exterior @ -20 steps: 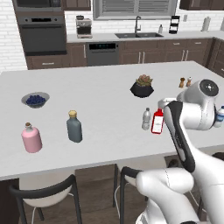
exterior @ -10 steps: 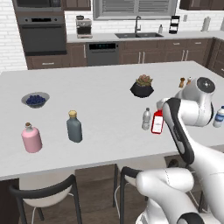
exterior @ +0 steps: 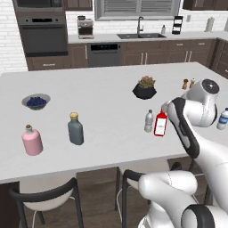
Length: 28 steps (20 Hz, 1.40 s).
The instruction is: Move the plastic bottles in the middle to the plastics group, and the glass bottles in the middle to the glass group.
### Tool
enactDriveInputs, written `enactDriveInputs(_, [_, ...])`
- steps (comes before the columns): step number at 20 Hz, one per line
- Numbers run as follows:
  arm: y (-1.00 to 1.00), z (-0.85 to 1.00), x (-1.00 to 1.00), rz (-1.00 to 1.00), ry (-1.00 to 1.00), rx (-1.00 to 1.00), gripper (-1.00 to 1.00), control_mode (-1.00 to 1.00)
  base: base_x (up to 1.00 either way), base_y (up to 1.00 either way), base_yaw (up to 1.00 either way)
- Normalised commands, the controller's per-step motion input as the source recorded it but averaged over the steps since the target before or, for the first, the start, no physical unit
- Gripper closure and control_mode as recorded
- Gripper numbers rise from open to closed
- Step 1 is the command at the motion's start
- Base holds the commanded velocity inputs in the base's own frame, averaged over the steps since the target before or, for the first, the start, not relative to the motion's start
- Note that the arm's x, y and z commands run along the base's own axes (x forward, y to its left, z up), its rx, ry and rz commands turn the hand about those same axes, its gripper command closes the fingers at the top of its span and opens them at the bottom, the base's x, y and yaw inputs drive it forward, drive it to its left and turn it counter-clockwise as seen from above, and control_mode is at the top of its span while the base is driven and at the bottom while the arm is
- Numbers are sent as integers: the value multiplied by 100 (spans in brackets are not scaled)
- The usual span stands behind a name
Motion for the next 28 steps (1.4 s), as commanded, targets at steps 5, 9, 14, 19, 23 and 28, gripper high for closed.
enactDriveInputs(5, [0,-20,27,6,8,-2,-100,-100,0,0,0])
enactDriveInputs(9, [-2,-5,29,6,9,-4,-100,-100,0,0,0])
enactDriveInputs(14, [-14,-6,26,9,0,0,-100,-100,0,0,0])
enactDriveInputs(19, [-13,-19,6,12,0,0,-100,-100,0,0,0])
enactDriveInputs(23, [0,-30,18,13,0,0,-100,-100,0,0,0])
enactDriveInputs(28, [0,-21,19,13,0,0,-100,-100,0,0,0])
